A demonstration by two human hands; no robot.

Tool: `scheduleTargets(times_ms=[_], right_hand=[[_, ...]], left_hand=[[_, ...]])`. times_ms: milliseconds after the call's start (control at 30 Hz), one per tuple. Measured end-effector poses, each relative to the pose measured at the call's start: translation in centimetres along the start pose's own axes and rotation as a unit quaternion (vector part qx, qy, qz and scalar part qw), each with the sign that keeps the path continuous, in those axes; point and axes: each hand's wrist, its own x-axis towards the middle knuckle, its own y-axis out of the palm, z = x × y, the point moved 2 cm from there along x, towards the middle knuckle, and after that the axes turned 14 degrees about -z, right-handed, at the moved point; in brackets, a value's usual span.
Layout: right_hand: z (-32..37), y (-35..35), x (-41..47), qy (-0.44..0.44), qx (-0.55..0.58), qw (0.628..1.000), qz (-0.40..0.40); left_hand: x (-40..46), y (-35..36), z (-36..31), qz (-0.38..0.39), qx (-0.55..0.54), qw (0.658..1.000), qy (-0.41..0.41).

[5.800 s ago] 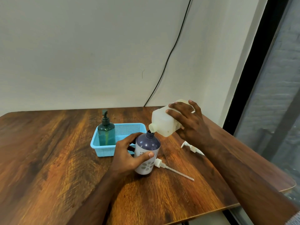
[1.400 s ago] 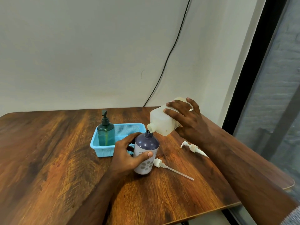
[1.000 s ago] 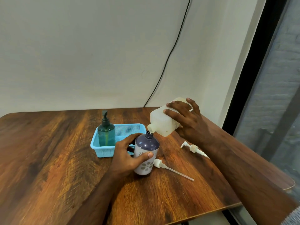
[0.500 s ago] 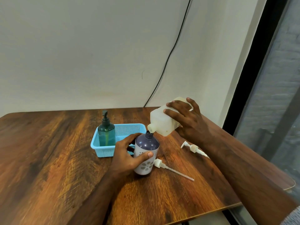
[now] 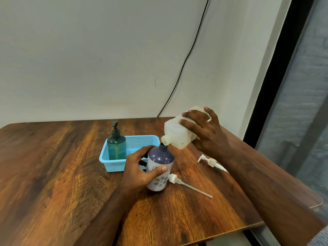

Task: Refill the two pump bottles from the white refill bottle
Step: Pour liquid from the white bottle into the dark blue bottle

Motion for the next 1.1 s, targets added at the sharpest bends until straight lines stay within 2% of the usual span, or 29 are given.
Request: scheduleTargets(times_ms=[1100], right_hand=[[0.11,-0.09,0.15,-0.005,-0.003,1.000,-0.003]], left_hand=[[0.06,-0.07,0.10,0.006,0.013,1.000,0.001]])
